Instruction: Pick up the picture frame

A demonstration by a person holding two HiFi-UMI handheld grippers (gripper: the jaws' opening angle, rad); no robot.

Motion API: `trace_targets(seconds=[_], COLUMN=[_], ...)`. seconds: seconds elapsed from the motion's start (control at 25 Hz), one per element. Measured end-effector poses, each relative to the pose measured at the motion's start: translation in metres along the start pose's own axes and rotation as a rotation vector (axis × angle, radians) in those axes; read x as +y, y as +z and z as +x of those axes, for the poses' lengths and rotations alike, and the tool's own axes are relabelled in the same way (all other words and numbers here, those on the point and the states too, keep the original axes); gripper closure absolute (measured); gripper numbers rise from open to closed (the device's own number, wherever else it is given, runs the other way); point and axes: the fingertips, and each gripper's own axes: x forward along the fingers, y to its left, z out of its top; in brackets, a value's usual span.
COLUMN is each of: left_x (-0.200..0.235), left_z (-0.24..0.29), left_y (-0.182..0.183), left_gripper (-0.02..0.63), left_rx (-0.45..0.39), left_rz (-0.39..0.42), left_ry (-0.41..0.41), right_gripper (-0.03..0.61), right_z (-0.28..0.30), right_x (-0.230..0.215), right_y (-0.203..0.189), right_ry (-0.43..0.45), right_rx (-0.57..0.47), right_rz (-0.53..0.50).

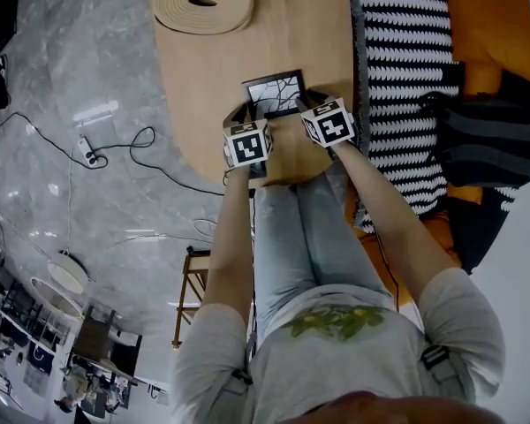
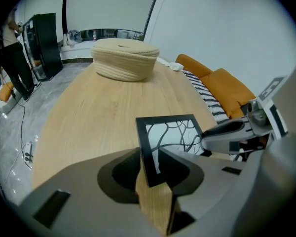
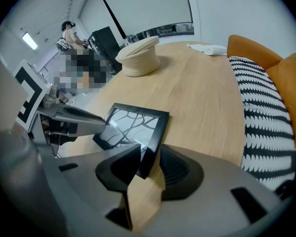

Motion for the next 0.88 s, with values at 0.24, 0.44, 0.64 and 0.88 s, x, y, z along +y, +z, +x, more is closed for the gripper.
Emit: trace_targets(seconds=[0.24,0.44,0.64,0.88], left_x=[0.0044,0.0034,0.0027,0.0034], left_z=[0.0044,0.0069,0.0067,0.0064], left_y=[-0.0065,-0.0083,-0.0085,-0.0074], left_gripper=[0.503,0.512,0.512,0.512], left_rx=[0.009,-0.027,-0.036,-0.048], left_rz=[-0.045,-0.029,-0.029,-0.036], left_ry=[0.009,0.025,0.028,0.019], right_gripper=[0.46,0.468,0.469,0.476], right_z=[0.0046,0.0043,0.0046,0.004], right_x=[0.0007,0.001,0.0004,0.0006], right_y=[-0.0047,-0.0058,-0.0064,-0.0055], right_ry=[0.001,0.026,0.025,0.012], right_rx=[0.007,-0.021,-0.023,-0.044], right_rz=[0.004,0.038,0.034,0.047])
